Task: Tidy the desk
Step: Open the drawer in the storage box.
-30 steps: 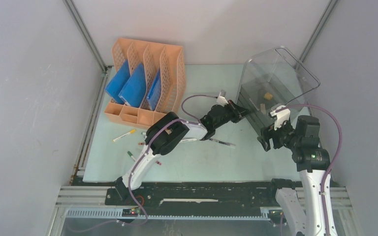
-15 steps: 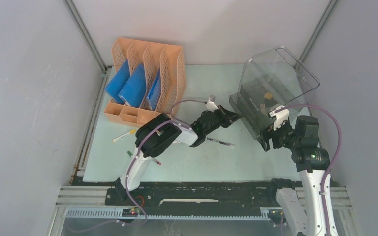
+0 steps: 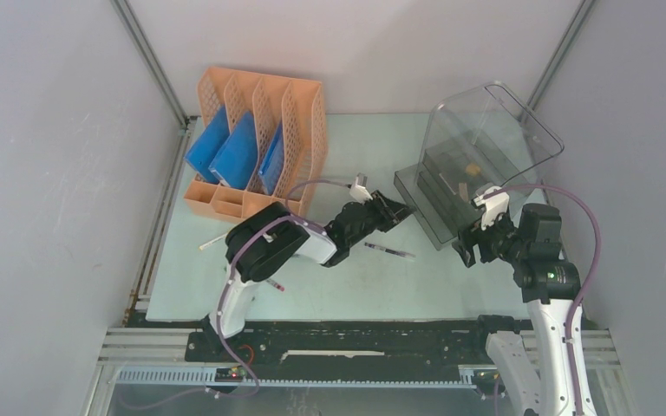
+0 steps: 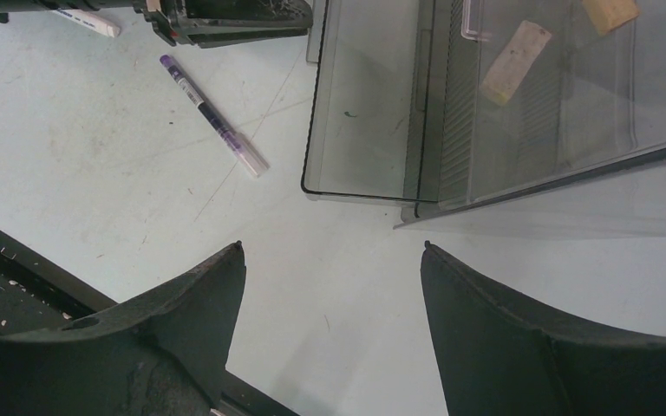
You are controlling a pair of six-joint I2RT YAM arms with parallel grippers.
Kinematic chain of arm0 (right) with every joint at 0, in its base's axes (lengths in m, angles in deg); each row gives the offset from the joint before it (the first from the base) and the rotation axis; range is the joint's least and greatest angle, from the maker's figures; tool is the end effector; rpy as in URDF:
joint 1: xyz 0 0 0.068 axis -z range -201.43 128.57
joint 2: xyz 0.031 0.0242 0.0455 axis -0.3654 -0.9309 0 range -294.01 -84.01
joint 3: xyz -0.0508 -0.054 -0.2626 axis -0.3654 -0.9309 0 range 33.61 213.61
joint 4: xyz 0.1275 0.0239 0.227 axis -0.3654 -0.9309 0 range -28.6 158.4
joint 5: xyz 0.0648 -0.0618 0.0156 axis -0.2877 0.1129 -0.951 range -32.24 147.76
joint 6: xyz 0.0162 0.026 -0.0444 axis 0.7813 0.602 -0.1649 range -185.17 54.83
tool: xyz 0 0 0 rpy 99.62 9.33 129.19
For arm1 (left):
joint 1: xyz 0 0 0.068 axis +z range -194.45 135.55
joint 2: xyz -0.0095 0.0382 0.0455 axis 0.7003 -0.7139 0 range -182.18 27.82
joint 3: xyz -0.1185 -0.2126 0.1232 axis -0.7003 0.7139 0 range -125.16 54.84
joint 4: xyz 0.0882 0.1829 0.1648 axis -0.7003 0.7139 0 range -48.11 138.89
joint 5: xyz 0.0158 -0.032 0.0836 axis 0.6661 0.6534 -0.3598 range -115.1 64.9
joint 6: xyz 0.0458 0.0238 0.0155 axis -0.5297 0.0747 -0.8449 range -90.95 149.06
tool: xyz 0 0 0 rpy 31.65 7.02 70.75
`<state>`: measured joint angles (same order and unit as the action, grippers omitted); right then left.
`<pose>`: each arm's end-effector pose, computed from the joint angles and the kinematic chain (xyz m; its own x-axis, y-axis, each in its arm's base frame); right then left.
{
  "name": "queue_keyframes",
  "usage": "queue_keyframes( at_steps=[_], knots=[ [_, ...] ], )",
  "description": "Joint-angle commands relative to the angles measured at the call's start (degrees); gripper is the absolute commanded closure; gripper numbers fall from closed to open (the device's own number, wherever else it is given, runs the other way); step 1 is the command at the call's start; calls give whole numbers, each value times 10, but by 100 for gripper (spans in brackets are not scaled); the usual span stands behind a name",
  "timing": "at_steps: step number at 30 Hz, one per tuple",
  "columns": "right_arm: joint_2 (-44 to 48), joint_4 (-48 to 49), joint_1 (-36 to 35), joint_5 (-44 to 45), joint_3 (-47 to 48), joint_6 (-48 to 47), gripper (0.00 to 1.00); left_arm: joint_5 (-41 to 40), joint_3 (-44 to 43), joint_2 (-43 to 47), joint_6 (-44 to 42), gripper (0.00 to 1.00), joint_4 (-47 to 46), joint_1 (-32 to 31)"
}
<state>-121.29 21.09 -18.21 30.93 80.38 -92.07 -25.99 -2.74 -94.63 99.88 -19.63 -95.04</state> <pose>0.1259 0.0090 0.3081 -0.4077 -0.3815 -0.8296 -0.5498 0.8280 -0.1106 0.2731 -0.3314 0.1335 -0.7326 -0.5961 -0.3288 0.2155 0.2550 -0.9426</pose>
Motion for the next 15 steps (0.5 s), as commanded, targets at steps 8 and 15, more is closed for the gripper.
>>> queue_keyframes(
  at_steps=[8,15],
  knots=[
    [7,16,-6,-2,-2,2,19,-39,71,178,-180,41,115,5],
    [7,15,-7,-9,-2,1,18,-71,131,310,-301,35,214,4]
  ],
)
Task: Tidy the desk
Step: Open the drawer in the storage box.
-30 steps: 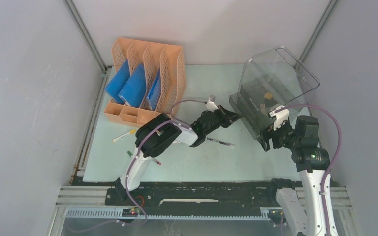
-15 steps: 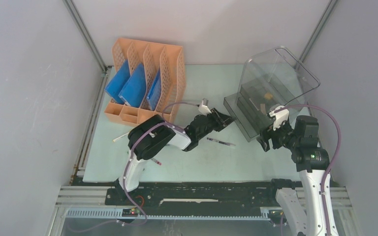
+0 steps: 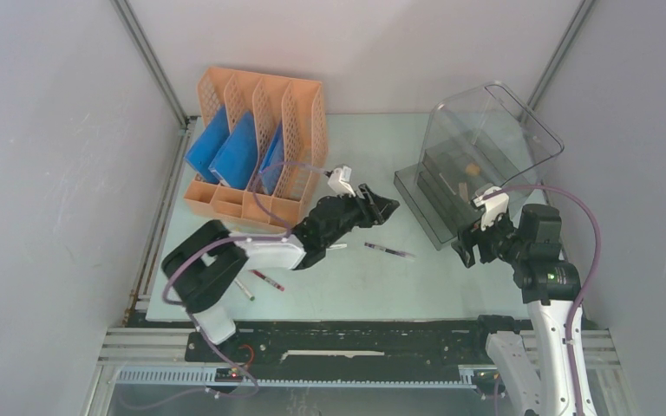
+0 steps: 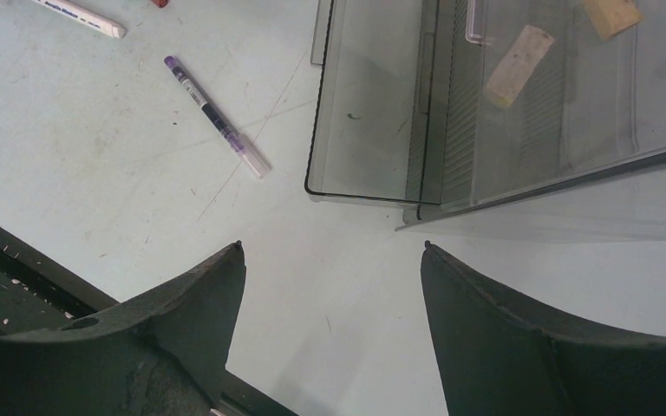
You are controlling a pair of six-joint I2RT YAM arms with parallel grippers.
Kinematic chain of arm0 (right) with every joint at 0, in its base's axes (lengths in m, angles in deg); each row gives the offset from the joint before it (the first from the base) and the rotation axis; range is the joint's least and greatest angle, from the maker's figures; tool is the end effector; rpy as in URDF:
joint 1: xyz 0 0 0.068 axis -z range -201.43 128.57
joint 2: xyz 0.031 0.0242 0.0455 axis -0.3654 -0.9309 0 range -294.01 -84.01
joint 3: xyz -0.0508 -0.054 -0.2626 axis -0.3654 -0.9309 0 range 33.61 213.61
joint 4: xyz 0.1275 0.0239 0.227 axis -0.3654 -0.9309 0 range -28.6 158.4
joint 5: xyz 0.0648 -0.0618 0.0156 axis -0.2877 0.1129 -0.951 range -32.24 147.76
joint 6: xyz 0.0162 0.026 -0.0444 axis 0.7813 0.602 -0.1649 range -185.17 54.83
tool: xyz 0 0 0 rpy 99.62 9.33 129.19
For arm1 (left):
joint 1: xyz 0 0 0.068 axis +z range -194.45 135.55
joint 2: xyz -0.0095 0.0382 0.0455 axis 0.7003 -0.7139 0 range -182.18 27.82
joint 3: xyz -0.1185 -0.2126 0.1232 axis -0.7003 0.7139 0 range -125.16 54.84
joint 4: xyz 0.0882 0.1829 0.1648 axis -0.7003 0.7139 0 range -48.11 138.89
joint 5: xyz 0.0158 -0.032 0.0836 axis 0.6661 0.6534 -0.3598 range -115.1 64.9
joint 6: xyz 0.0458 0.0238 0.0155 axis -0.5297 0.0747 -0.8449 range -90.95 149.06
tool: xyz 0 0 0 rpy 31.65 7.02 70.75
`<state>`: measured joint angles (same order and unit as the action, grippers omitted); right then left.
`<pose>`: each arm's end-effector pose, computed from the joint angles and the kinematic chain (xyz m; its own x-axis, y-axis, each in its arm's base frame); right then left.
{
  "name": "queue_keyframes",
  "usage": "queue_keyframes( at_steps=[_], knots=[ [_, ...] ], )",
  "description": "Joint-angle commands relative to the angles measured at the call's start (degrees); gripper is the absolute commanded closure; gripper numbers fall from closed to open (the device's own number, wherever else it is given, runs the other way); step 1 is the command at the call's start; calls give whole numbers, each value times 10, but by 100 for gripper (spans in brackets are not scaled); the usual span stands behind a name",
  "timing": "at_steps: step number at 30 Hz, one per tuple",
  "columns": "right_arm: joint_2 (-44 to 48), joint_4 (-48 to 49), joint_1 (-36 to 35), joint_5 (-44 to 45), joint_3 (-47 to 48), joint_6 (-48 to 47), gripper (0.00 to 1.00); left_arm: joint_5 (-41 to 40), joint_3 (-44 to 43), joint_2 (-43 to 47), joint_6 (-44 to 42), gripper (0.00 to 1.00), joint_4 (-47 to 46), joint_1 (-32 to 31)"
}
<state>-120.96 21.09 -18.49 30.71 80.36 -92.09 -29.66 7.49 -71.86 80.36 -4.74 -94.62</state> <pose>0.1247 0.0098 0.3086 -0.3998 -0.3832 -0.8326 -0.5558 0.8237 -0.1122 0.2395 -0.2827 0.2055 -0.5977 -0.4981 -0.6283 0.3973 0.4966 -0.7717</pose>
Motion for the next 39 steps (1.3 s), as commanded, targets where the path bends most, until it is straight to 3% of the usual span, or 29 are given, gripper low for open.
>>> queue_keyframes(
  at_steps=[1,13,16,19,25,32,39],
  knots=[
    [4,16,-3,-9,-2,0,18,-41,37,105,-123,35,84,0],
    [10,9,-18,-64,-1,-20,18,-194,179,400,-252,22,285,1],
    [13,1,-18,-94,2,-29,18,-219,221,467,-248,15,307,3],
    [8,-8,-19,-125,7,-44,18,-235,273,534,-228,2,315,6],
    [-6,-24,-28,-162,25,-69,12,-224,389,667,-176,0,318,21],
    [-45,-47,-112,-153,52,-101,8,-212,446,772,-144,0,353,33],
    [-106,-20,-308,-12,63,-114,4,-202,447,774,-143,0,372,35]
  ],
)
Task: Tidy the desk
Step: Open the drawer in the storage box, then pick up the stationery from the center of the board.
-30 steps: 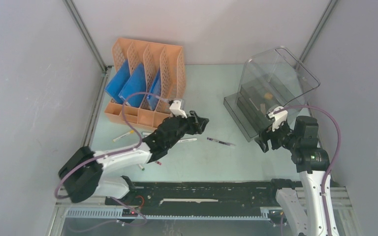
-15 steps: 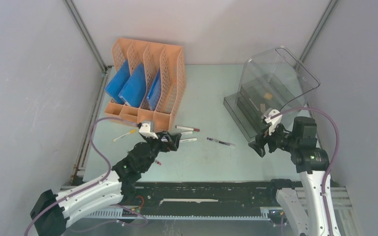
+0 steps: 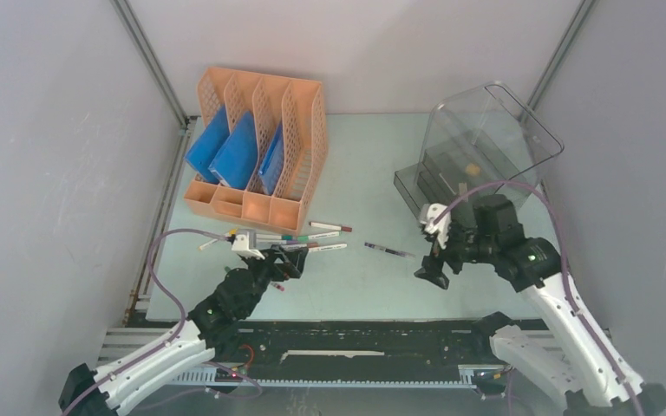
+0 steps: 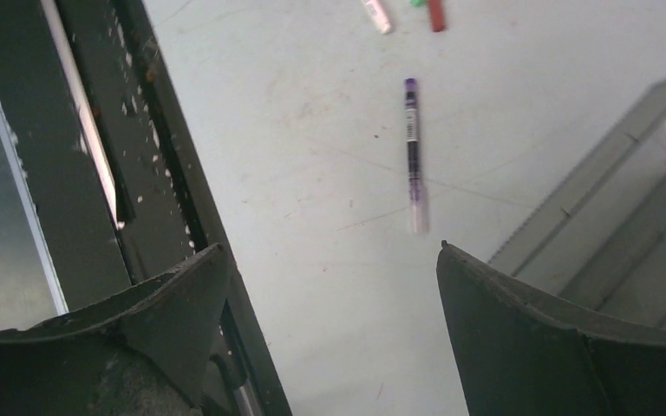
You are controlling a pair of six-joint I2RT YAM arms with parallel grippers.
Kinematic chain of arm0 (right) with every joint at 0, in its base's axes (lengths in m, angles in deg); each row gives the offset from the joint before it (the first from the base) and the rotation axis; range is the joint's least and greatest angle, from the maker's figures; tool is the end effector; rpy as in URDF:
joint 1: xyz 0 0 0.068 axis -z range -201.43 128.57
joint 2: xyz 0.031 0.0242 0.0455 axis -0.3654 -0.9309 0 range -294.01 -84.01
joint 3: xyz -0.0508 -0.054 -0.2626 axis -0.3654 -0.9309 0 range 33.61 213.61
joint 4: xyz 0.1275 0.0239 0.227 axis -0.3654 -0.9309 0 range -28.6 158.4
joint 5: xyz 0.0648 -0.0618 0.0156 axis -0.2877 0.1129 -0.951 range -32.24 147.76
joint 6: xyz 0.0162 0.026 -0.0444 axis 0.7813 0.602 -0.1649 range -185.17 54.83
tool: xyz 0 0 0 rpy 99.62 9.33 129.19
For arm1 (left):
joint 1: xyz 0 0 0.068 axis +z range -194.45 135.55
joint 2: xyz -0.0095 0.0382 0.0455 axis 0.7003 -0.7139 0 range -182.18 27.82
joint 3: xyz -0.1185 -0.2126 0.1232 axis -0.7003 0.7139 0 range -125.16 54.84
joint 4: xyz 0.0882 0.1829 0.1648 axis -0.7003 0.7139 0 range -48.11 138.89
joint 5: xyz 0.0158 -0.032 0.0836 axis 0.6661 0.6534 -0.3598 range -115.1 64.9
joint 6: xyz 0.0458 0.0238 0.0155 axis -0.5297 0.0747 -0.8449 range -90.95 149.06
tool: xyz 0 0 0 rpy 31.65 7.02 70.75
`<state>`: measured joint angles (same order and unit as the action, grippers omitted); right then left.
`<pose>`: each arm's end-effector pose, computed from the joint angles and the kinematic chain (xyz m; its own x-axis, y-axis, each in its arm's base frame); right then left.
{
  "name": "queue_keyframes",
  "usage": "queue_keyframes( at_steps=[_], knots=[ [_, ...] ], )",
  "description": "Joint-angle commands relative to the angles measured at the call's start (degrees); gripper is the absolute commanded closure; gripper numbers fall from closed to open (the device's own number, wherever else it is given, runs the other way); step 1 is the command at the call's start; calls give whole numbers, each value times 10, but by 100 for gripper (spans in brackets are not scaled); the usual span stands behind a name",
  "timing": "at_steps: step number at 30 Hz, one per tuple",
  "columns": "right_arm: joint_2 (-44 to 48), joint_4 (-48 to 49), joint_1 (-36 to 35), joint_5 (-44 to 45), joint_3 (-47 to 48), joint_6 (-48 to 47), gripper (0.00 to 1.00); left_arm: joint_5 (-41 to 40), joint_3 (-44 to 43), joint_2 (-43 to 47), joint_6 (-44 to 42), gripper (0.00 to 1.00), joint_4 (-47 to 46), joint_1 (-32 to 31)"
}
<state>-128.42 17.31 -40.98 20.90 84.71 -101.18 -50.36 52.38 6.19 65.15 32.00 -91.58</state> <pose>0.1257 0.0673 0.3146 -0.1385 -0.5484 -0.8247 -0.9309 0.3562 -0.0805 0.1000 -0.0853 0.1699 -0.3103 -0.4488 -0.8380 0.2395 0.8162 -0.5258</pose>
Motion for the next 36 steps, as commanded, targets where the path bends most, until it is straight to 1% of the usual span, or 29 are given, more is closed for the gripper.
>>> queue_keyframes(
  at_steps=[1,3,6,12,16,22,30,36],
  knots=[
    [-47,23,-115,110,20,-25,4,9,-3,-12,10,0,5,5],
    [-80,36,-157,148,21,-27,4,16,-6,-24,11,0,6,5],
    [-131,59,-191,185,28,-27,4,22,-10,-42,13,0,7,5],
    [-242,126,-205,205,54,5,5,22,-12,-60,22,0,9,6],
    [-298,151,-231,265,54,32,6,17,-7,-53,29,0,18,6],
    [-346,177,-240,313,47,58,8,3,4,-48,39,0,10,6],
    [-396,192,-242,345,47,77,10,11,3,-49,47,0,8,6],
    [-429,205,-242,360,47,96,18,14,12,-42,58,0,12,6]
  ],
)
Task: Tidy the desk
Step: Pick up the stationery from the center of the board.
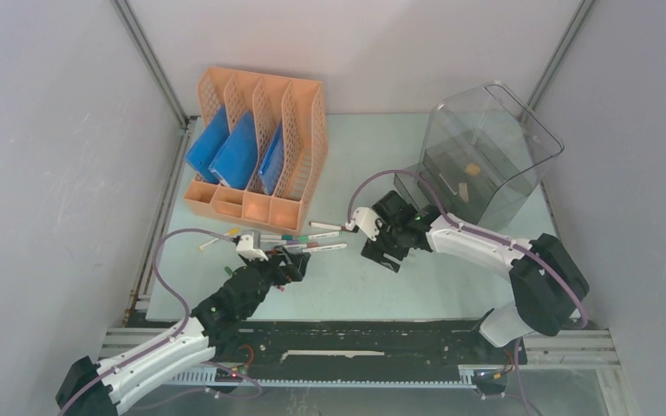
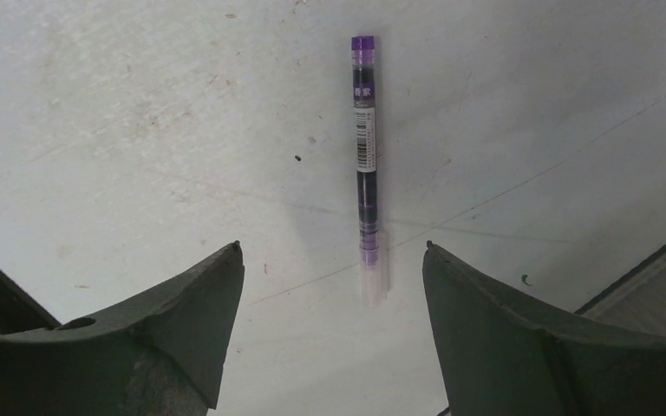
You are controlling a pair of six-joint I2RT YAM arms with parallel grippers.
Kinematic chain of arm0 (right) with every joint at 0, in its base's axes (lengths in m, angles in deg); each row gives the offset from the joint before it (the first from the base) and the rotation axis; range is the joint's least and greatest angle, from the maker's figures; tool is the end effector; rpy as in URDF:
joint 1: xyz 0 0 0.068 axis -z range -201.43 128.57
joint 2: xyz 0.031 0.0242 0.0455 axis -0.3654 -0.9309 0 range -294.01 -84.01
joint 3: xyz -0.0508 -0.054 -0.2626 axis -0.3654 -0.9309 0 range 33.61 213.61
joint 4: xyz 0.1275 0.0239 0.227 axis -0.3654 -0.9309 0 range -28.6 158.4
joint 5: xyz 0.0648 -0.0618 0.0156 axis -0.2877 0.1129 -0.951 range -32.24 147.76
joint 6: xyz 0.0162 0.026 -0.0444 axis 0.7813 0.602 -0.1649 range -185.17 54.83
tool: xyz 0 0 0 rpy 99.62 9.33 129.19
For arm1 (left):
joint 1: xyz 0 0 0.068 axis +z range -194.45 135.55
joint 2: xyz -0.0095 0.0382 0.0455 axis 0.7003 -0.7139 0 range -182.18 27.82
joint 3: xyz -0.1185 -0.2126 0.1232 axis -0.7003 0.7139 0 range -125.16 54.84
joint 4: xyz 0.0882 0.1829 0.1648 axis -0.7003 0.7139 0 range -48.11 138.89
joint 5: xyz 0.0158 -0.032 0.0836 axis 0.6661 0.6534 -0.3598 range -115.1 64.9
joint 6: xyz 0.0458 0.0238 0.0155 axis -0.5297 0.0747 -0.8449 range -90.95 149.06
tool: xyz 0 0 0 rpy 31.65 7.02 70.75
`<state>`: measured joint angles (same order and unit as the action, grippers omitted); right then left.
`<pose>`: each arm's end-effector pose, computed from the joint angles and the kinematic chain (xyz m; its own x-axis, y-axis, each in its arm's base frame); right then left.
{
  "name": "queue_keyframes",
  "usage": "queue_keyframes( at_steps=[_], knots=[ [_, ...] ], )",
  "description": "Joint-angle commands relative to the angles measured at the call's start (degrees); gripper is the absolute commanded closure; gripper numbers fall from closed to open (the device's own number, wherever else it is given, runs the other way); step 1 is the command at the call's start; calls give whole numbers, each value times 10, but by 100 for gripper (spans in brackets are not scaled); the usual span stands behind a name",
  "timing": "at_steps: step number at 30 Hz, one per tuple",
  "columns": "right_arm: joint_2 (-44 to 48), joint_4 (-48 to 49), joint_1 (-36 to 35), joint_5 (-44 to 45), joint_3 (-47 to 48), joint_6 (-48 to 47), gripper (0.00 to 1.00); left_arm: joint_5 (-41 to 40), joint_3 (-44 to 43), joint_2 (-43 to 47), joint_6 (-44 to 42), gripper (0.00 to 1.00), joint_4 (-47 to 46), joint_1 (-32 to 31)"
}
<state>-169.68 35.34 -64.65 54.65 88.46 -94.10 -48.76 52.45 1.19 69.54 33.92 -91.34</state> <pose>0.2096 0.1996 0.2043 -0.2335 -0.8822 -0.4088 -0.9302 0.3251 -0.1703 0.1023 -0.0883 0.1561 -0.4088 -0.4334 -0.8031 0.1841 0.8227 -0.5378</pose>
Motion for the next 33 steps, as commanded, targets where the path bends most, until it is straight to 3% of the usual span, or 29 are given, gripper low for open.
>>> queue_keyframes(
  at_steps=[1,9,26,33],
  knots=[
    [-21,28,-4,27,9,27,19,-2,14,11,16,0,-7,4],
    [-57,39,13,31,9,40,36,1,20,20,23,0,-7,3],
    [-90,38,24,24,10,40,44,7,20,8,25,0,-20,3],
    [-98,29,24,13,14,40,53,8,20,8,24,0,-20,3]
  ],
)
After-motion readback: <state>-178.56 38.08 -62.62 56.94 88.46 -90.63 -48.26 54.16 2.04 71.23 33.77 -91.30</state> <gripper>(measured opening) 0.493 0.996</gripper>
